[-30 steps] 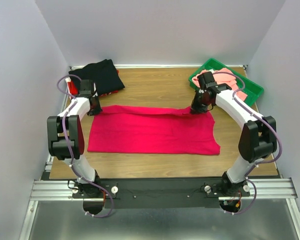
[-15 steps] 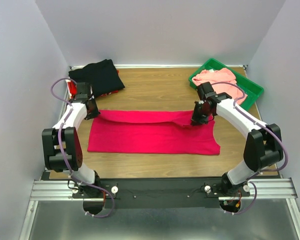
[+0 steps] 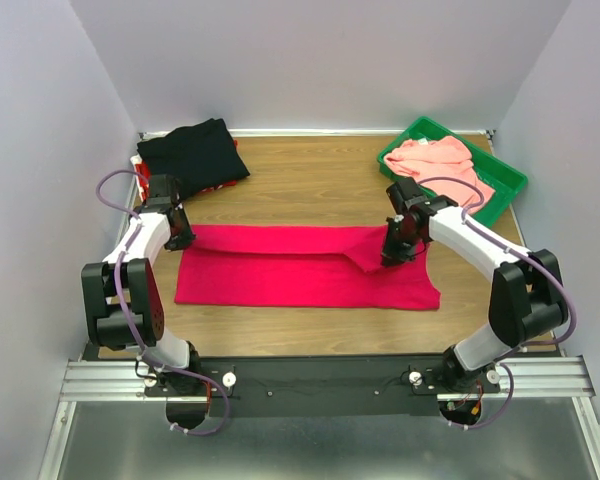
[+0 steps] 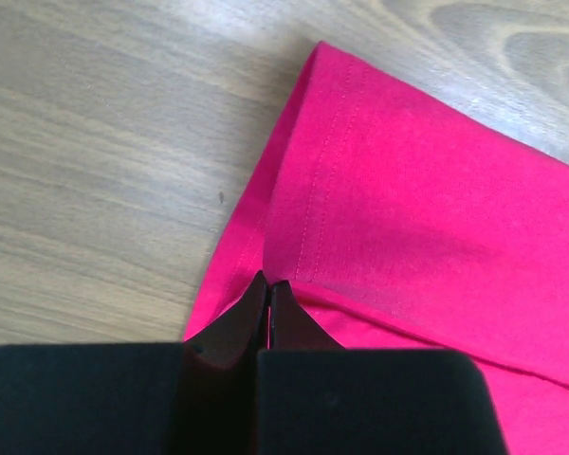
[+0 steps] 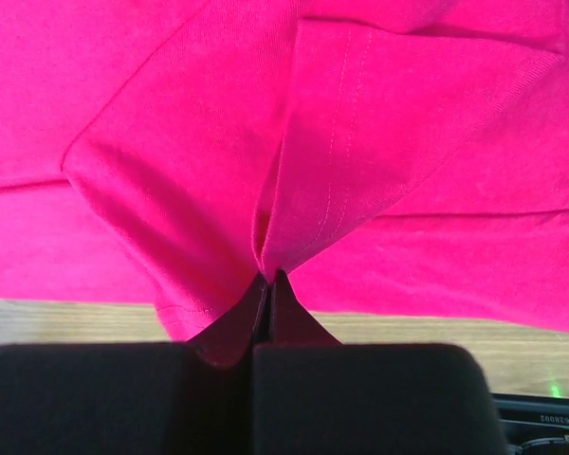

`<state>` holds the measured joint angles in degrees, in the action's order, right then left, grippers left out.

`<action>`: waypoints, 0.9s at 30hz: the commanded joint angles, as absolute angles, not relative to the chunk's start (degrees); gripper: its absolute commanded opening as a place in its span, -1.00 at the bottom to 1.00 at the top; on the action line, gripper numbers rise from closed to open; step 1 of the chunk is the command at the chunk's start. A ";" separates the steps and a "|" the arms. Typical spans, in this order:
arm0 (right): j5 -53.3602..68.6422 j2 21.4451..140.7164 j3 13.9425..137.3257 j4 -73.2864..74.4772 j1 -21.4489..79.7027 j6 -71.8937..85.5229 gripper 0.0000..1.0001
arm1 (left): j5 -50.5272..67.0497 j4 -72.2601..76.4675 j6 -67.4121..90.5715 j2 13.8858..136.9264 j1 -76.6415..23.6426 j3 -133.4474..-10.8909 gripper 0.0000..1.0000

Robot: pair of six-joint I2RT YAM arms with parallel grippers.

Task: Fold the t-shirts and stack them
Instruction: Fold the tshirt

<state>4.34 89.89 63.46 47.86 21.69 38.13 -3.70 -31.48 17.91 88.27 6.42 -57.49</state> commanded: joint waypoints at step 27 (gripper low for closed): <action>-10.55 100.28 72.95 44.39 21.80 29.71 0.08 | 8.60 -25.24 23.02 92.10 -4.83 -65.84 0.48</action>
<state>-6.61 98.63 71.81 47.94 23.40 32.38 1.19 -29.78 19.57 90.06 -2.90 -67.77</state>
